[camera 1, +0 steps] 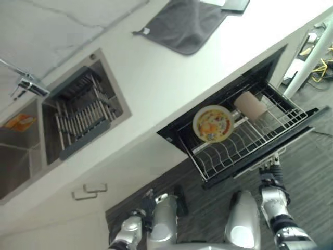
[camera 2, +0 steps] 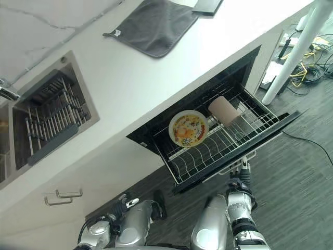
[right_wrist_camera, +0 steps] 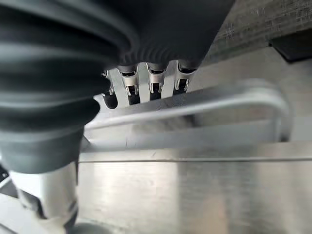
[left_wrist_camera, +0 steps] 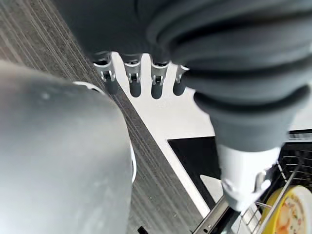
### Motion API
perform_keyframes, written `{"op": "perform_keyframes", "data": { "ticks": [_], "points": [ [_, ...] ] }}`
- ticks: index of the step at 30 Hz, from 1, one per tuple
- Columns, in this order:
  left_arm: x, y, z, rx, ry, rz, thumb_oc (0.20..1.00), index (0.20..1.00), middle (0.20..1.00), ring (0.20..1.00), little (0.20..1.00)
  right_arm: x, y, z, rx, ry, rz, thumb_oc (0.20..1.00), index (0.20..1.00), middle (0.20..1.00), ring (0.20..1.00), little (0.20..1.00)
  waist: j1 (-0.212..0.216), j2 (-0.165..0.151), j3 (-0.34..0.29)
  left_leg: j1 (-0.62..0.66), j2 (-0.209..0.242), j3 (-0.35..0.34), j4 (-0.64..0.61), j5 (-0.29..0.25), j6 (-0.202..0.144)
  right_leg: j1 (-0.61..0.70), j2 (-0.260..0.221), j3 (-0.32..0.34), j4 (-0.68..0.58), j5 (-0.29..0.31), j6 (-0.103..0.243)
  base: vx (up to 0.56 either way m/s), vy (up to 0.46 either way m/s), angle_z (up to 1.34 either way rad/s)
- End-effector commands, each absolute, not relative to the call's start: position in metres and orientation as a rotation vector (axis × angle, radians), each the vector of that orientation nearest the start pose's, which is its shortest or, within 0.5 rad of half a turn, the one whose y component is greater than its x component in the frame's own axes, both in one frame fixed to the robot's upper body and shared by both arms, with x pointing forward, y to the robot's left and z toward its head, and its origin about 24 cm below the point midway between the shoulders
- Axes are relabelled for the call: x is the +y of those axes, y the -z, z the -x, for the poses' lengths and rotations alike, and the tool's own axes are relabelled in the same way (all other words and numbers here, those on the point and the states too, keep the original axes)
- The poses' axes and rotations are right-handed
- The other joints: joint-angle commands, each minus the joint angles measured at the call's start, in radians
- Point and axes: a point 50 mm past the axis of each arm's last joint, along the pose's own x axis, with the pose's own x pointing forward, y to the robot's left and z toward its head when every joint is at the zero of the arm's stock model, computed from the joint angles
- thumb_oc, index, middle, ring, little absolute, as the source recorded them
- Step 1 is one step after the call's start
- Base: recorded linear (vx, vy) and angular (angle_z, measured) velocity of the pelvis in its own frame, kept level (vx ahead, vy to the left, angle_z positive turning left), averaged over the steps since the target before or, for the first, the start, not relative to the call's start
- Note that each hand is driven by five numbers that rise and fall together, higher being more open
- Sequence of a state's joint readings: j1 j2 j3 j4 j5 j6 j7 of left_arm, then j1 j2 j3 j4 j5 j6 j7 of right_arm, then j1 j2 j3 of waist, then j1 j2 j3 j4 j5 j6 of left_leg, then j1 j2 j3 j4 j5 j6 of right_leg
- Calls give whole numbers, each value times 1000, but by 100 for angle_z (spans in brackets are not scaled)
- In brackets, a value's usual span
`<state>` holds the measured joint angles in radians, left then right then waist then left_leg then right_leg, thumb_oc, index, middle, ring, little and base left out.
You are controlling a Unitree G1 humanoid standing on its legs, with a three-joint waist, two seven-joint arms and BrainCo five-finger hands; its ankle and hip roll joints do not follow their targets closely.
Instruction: Place the dishes in the dishwasher.
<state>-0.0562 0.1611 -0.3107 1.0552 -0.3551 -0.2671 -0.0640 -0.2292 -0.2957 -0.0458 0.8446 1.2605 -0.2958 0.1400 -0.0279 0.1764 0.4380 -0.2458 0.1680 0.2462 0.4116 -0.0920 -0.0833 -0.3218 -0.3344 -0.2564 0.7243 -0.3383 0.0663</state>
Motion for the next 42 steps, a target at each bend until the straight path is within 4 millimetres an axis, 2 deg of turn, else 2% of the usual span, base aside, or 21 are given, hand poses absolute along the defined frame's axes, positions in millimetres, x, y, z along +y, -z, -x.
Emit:
{"op": "perform_keyframes", "data": {
  "ticks": [1, 3, 5, 12, 14, 15, 19, 21, 26, 29, 30, 32, 35, 36, 37, 38, 40, 41, 42],
  "points": [
    [179, 137, -149, 781, 76, 14, 1000, 1000, 1000, 1000, 1000, -235, 13, -274, -9, 17, -865, 1000, 1000, 1000, 1000, 1000, 13, -44, -3, 43, -67, 18, -24, -53, 64, 40, 87, -54, 24, -49, -78, -11, 26, 26],
    [182, 133, -156, 761, 109, -18, 1000, 1000, 1000, 1000, 1000, -224, -8, -290, -44, -140, -839, 1000, 1000, 1000, 1000, 1000, 32, -52, 15, 24, -70, 7, -17, -53, 70, 23, 87, -60, 31, -45, -77, -67, -21, 15],
    [183, 130, -161, 738, 119, -50, 1000, 1000, 1000, 1000, 1000, -217, -23, -302, -68, -207, -831, 1000, 1000, 1000, 1000, 1000, 44, -58, 27, 15, -69, 2, -18, -51, 73, 11, 86, -66, 35, -38, -74, -66, -24, 6],
    [191, 122, -170, 700, 136, -104, 1000, 1000, 1000, 1000, 1000, -200, -65, -330, -112, -347, -737, 1000, 1000, 1000, 1000, 1000, 79, -75, 56, 3, -61, -5, -19, -43, 80, 7, 77, -87, 26, -12, -63, -10, -2, 5],
    [192, 121, -171, 689, 136, -115, 1000, 1000, 1000, 1000, 1000, -199, -70, -332, -114, -353, -719, 1000, 1000, 1000, 1000, 1000, 85, -76, 59, 3, -61, -6, -21, -41, 80, 8, 76, -91, 23, -7, -61, 35, 27, 7],
    [194, 118, -173, 673, 147, -138, 1000, 1000, 1000, 1000, 1000, -202, -86, -343, -123, -366, -665, 1000, 1000, 1000, 1000, 1000, 103, -79, 68, -3, -62, -15, -22, -37, 81, 8, 73, -98, 13, 5, -57, 61, 58, 10],
    [193, 116, -174, 664, 198, -148, 1000, 1000, 1000, 1000, 1000, -210, -128, -368, -153, -376, -534, 1000, 1000, 1000, 1000, 1000, 148, -71, 82, -27, -77, -43, -23, -27, 81, -2, 69, -109, -12, 32, -53, 70, 125, 11],
    [191, 115, -173, 659, 237, -164, 1000, 1000, 1000, 1000, 1000, -215, -161, -383, -171, -393, -478, 1000, 1000, 1000, 1000, 1000, 185, -65, 82, -46, -91, -73, -38, -15, 80, -9, 68, -115, -50, 58, -47, 90, 189, 18],
    [192, 118, -165, 732, 323, -92, 1000, 1000, 1000, 1000, 1000, -213, -209, -397, -216, -410, -354, 1000, 1000, 1000, 1000, 1000, 244, -62, 82, -42, -101, -112, -93, 21, 69, 26, 48, -135, -162, 122, -17, 95, 161, 19],
    [194, 115, -165, 759, 425, -91, 1000, 1000, 1000, 1000, 1000, -205, -236, -403, -247, -417, -300, 1000, 1000, 1000, 1000, 1000, 269, -60, 82, -21, -99, -120, -134, 46, 65, 61, 30, -154, -220, 162, 9, 96, 111, 20],
    [195, 112, -168, 769, 460, -30, 1000, 1000, 1000, 1000, 1000, -198, -251, -405, -269, -422, -274, 1000, 1000, 1000, 1000, 1000, 279, -58, 82, -20, -96, -117, -137, 49, 65, 69, 20, -164, -233, 173, 17, 23, 56, 21],
    [198, 108, -171, 757, 495, -21, 1000, 1000, 1000, 1000, 1000, -192, -263, -407, -284, -428, -271, 1000, 1000, 1000, 1000, 1000, 288, -61, 82, -25, -92, -117, -128, 45, 66, 70, 13, -171, -240, 183, 24, -4, 14, 7],
    [203, 103, -178, 735, 475, -13, 1000, 1000, 1000, 1000, 1000, -183, -253, -411, -225, -424, -286, 1000, 1000, 1000, 1000, 1000, 291, -73, 82, -17, -83, -113, -129, 44, 64, 88, 14, -178, -267, 199, 33, -16, -63, 13],
    [204, 102, -179, 725, 463, -20, 1000, 1000, 1000, 1000, 1000, -182, -245, -411, -198, -415, -300, 1000, 1000, 1000, 1000, 1000, 291, -77, 82, -12, -81, -112, -132, 45, 63, 95, 15, -179, -276, 205, 36, -18, -147, -2],
    [206, 101, -181, 720, 462, -31, 1000, 1000, 1000, 1000, 1000, -183, -223, -411, -128, -395, -320, 1000, 1000, 1000, 1000, 1000, 289, -85, 82, 0, -75, -109, -141, 48, 61, 112, 19, -181, -301, 215, 40, -18, -145, -5],
    [206, 101, -180, 724, 466, -26, 1000, 1000, 1000, 1000, 1000, -183, -218, -411, -105, -385, -330, 1000, 1000, 1000, 1000, 1000, 289, -86, 82, 4, -74, -108, -143, 49, 60, 116, 20, -181, -306, 217, 41, -35, -166, -3],
    [199, 108, -177, 757, 457, -16, 1000, 1000, 1000, 1000, 1000, -181, -132, -399, 93, -316, -312, 1000, 1000, 1000, 1000, 1000, 262, -94, 65, 47, -55, -88, -182, 58, 52, 154, 32, -176, -363, 236, 51, -42, -131, -7],
    [197, 112, -174, 773, 450, 1, 1000, 1000, 1000, 1000, 1000, -181, -101, -389, 167, -294, -287, 1000, 1000, 1000, 1000, 1000, 250, -97, 53, 63, -48, -76, -200, 64, 48, 168, 38, -172, -386, 243, 55, -55, -114, -27],
    [194, 117, -171, 802, 443, 5, 1000, 1000, 1000, 1000, 1000, -187, -56, -371, 279, -244, -290, 1000, 1000, 1000, 1000, 1000, 232, -102, 33, 87, -36, -60, -232, 71, 40, 192, 44, -172, -419, 250, 62, -74, -100, -29]
  ]
}}
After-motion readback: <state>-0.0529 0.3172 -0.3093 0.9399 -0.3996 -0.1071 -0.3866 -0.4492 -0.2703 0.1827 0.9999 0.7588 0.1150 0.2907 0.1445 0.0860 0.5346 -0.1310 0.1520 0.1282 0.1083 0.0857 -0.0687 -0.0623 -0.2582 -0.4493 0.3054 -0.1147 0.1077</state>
